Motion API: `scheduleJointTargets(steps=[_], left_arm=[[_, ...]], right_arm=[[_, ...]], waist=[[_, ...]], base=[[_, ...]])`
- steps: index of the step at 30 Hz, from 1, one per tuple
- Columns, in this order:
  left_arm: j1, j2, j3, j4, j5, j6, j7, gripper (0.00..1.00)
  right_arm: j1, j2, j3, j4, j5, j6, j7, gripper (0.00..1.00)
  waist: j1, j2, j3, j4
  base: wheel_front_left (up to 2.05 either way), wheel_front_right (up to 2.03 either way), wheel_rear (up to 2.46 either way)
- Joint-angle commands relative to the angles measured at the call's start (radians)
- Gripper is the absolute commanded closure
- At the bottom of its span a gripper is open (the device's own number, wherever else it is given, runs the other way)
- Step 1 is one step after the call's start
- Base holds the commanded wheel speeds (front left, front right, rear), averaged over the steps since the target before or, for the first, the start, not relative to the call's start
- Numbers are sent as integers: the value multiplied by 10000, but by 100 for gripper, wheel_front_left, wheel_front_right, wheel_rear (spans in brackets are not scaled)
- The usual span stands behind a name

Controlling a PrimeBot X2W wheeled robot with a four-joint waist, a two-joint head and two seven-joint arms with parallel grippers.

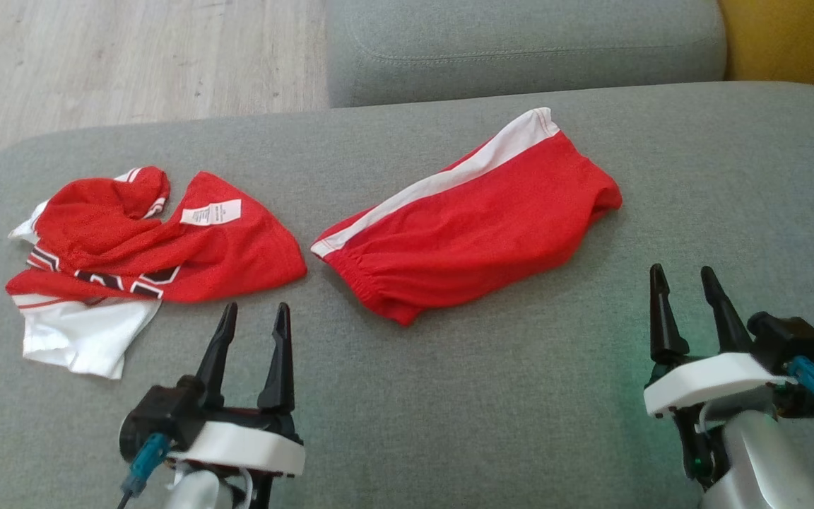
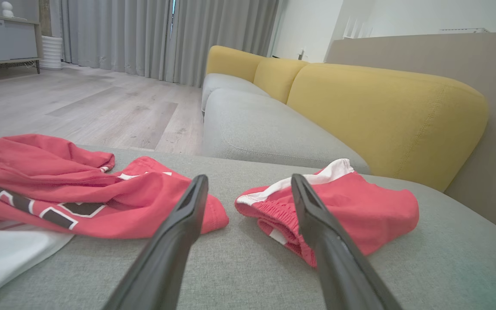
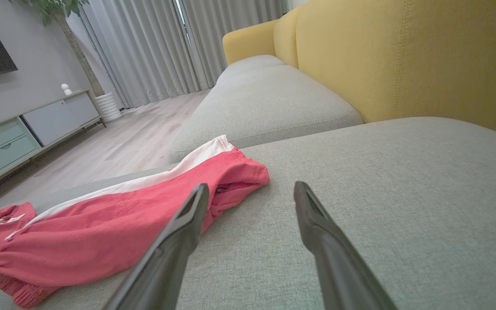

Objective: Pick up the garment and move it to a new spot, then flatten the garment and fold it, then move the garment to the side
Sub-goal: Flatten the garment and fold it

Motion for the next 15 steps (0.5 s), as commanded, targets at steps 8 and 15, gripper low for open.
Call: scheduleJointTargets(steps=[8,15], left_arm=[[-691,-95,388,-475,379,-291,-95,0],[-1265,-104,-87,-545,132,-337,-95,0]], right_arm=[[-781,162,-298,-668,-397,65,381,0],[-2360,178,-1257,-18,364,65,1638,0]], waist=[[1,0,612,427],[1,0,1628,1138]], base=[[0,0,0],[0,0,0]])
